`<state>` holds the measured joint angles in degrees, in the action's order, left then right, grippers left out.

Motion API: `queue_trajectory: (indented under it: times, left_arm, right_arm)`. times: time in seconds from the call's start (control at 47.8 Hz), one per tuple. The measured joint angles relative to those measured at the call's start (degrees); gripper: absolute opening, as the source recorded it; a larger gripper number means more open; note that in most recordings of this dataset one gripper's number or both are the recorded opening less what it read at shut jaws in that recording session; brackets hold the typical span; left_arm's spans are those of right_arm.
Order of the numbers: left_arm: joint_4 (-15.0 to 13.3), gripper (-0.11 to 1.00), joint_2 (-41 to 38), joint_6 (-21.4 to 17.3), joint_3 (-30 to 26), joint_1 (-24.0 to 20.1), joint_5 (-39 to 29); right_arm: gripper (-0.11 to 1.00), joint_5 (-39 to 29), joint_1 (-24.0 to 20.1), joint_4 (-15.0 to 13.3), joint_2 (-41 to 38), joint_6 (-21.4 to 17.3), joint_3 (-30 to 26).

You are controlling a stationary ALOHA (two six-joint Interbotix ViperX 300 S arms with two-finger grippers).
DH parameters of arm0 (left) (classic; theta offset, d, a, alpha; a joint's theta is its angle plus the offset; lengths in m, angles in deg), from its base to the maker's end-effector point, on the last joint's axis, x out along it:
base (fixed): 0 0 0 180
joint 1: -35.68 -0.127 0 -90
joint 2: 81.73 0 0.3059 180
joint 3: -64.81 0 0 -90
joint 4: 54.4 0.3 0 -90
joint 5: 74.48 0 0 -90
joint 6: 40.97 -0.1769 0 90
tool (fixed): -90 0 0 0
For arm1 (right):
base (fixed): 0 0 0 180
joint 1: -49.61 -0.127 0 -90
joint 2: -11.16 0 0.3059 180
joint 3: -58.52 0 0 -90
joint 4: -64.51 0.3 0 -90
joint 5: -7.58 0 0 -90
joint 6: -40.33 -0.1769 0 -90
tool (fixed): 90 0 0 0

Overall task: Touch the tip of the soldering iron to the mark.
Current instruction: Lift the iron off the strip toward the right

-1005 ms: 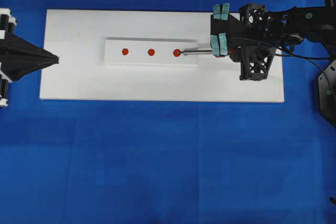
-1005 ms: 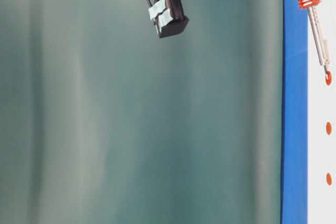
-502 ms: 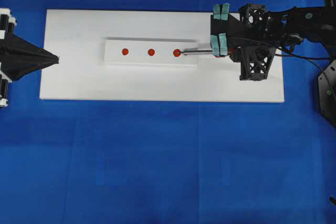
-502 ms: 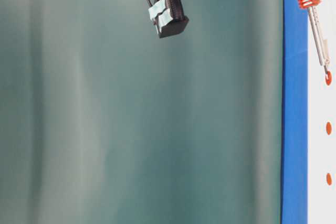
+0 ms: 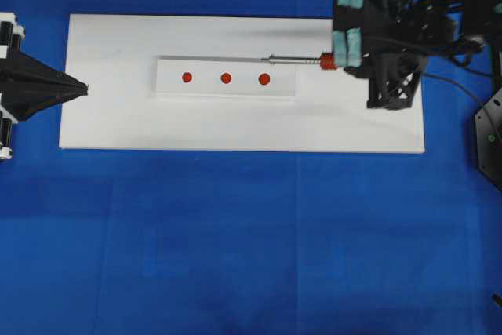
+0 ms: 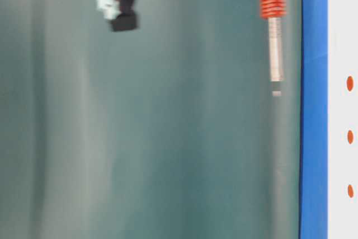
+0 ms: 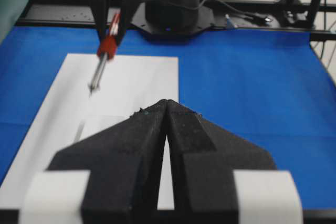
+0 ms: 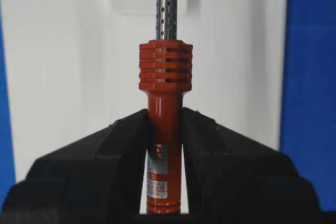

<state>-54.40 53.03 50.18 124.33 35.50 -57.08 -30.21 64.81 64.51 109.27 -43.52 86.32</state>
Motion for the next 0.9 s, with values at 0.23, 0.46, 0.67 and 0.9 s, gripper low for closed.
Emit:
queue_trajectory:
  times: [0.23, 0.46, 0.67, 0.9]
  left_arm:
    - [0.1, 0.00, 0.0, 0.0, 0.0, 0.0, 0.0]
    - [0.1, 0.00, 0.0, 0.1, 0.0, 0.0, 0.2]
    - [0.1, 0.00, 0.0, 0.3, 0.0, 0.0, 0.3]
    - [0.1, 0.00, 0.0, 0.4, 0.0, 0.0, 0.3]
  right_arm:
    - [0.06, -1.7, -0.1, -0.1, 3.8, 0.0, -1.1]
    - [0.06, -1.8, -0.1, -0.2, 3.9, 0.0, -1.1]
    - [0.06, -1.8, -0.1, -0.2, 4.0, 0.0, -1.1]
    - [0.06, -2.1, -1.3, 0.1, 4.1, -3.8, -1.1]
